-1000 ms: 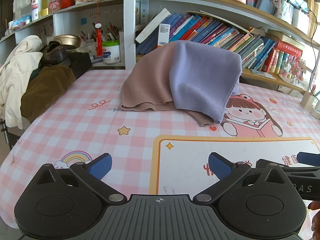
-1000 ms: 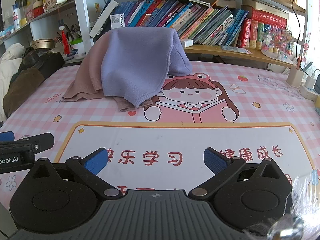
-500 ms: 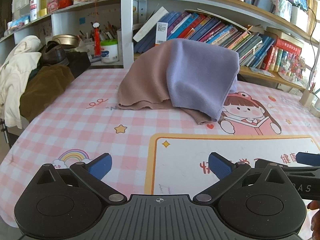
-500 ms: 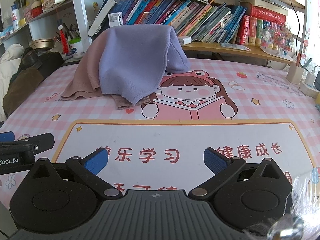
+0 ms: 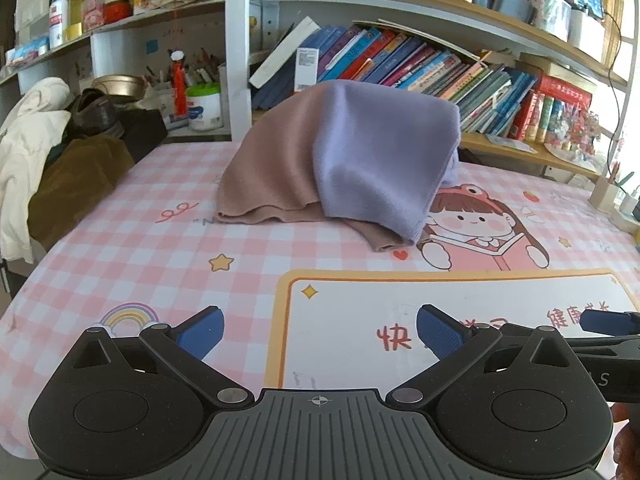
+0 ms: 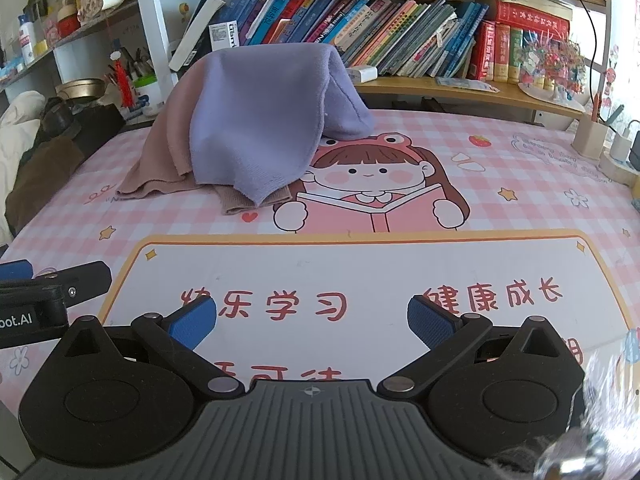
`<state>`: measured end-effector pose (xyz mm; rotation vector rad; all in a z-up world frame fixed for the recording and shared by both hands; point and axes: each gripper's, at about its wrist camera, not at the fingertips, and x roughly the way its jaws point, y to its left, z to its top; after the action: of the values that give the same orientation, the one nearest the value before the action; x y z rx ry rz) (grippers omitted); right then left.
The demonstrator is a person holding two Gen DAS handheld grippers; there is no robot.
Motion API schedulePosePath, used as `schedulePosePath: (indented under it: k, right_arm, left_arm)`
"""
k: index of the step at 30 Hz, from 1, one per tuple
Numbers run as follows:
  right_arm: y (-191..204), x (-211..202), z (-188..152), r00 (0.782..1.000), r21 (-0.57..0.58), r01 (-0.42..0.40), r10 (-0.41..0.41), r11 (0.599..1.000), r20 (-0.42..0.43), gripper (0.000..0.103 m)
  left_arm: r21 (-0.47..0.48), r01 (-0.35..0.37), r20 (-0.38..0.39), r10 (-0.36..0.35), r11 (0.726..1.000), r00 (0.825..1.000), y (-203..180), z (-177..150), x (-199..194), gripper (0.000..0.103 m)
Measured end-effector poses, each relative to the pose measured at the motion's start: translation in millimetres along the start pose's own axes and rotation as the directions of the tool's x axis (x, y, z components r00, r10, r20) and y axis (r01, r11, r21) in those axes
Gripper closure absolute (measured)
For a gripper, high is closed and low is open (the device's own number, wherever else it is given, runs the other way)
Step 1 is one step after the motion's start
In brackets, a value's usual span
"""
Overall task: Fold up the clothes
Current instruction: 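Reach both grippers to the sweater and close the left gripper on its lavender hem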
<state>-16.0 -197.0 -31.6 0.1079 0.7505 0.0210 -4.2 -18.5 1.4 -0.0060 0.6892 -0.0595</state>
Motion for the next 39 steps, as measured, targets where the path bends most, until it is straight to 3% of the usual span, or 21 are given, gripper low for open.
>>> schedulePosePath:
  k: [11,18,22,29,32,39]
  right_arm:
    - [-5.7,6.7,-9.3,0.998,0.042,-0.005,0.007,0.999,-0.056,0.0]
    - [1.6,15.5,2.7,0.999,0.057,0.009,-0.006,0.998,-0.054,0.0]
    - [-3.9,17.8,6.5,0.998,0.097,0.036,-0.03,0.995,-0.056,0.0]
    - [-29.7,13.4,15.3,0.997,0.241,0.076,-0.072,0.967,-0.028,0.0]
    - [-40.9,9.6,16.6,0.996,0.307,0.088,-0.086,0.948,-0.021,0.0]
    - [-53.6,-5.4,11.9,0.987,0.34,0.154,-0.158,0.928,-0.014,0.0]
  left_arm:
    - [0.039,0.038,-0.036,-0.036,0.999,0.999,-5.2,-8.9,4.8,0.0]
    - [0.048,0.051,-0.047,-0.049,0.998,0.998,3.6,7.9,22.4,0.0]
    - [0.116,0.069,-0.033,-0.066,0.991,0.997,-0.7,19.7,36.3,0.0]
    - [0.328,0.122,-0.053,-0.111,0.937,0.992,-32.9,36.7,78.0,0.0]
    - [0.384,0.106,-0.052,-0.093,0.917,0.994,-45.4,40.4,99.8,0.001]
    - [0.514,0.08,0.002,-0.094,0.854,0.996,-77.4,48.1,137.3,0.001]
